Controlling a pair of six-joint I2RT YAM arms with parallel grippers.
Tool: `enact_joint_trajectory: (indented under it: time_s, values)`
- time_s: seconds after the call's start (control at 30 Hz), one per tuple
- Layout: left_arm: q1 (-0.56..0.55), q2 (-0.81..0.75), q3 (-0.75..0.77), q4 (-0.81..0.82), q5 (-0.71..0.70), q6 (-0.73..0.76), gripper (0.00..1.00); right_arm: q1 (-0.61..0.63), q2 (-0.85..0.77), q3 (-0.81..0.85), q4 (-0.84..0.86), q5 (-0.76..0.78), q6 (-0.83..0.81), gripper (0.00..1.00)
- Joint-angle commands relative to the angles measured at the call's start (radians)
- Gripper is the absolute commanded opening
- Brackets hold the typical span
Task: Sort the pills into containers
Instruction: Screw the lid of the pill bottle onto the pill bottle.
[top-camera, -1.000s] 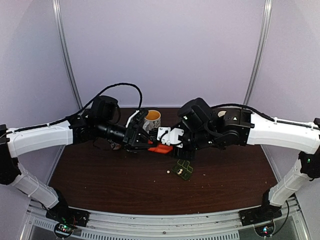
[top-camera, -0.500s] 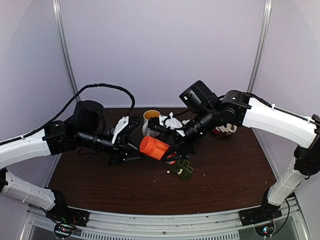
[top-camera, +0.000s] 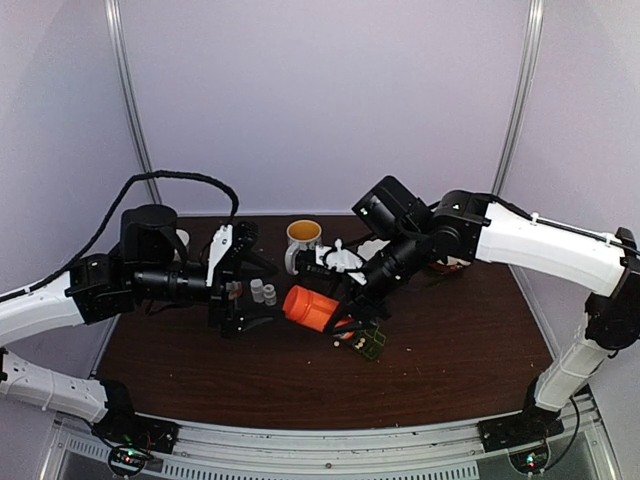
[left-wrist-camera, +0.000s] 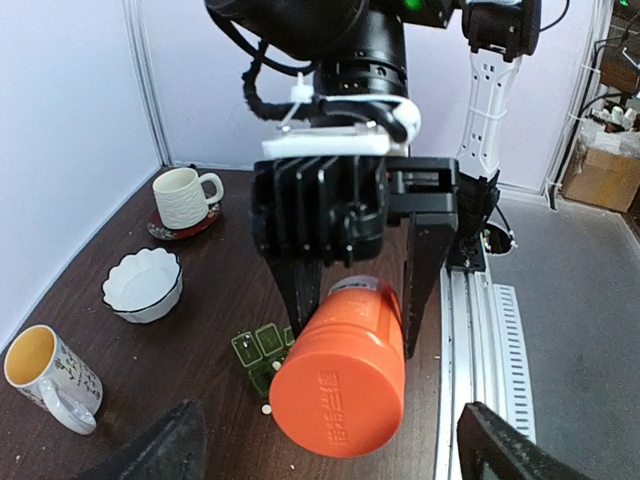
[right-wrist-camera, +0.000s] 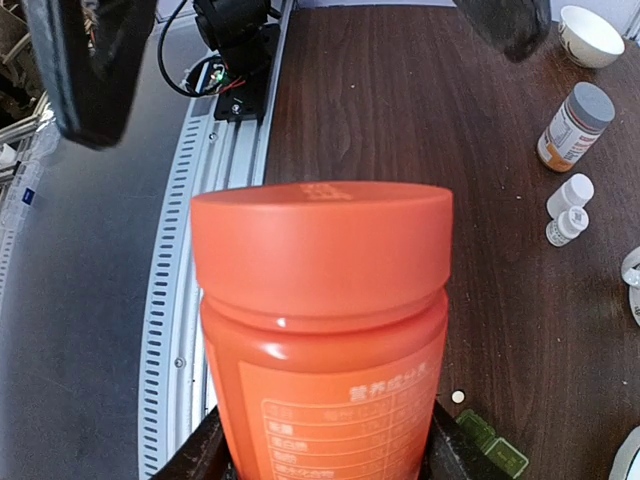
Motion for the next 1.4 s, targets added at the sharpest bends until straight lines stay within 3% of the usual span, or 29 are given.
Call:
enact_joint_trajectory:
  time_s: [0.0,0.17,0.27,0.53,0.67,0.87,1.03,1.37]
  values:
    - [0.002,-0.025,-0.031,0.145,-0.014,-0.221,0.94,-0.003,-0.074,-0.055,0.092,0.045,0.016,0.00]
    - [0.002,-0.037,-0.092,0.211,0.097,-0.152,0.98,-0.001,-0.071,-0.053,0.118,-0.002,0.017,0.00]
    - [0.002,-0.034,-0.082,0.202,0.086,-0.135,0.98,0.014,-0.072,-0.041,0.110,0.029,0.008,0.00]
    - [0.018,0.070,0.183,-0.038,-0.019,-0.343,0.98,0.089,-0.139,-0.114,0.211,0.408,0.001,0.00]
    - [0.095,0.168,0.251,-0.111,0.133,-0.546,0.98,0.106,-0.195,-0.172,0.286,0.481,-0.002,0.00]
    - [0.123,0.249,0.214,-0.022,0.318,-0.753,0.98,0.106,-0.195,-0.166,0.272,0.535,-0.010,0.00]
    - [0.123,0.271,0.226,-0.019,0.321,-0.782,0.96,0.116,-0.160,-0.130,0.233,0.553,-0.016,0.00]
    - [0.123,0.338,0.258,-0.053,0.339,-0.814,0.80,0.133,-0.120,-0.095,0.202,0.588,-0.021,0.00]
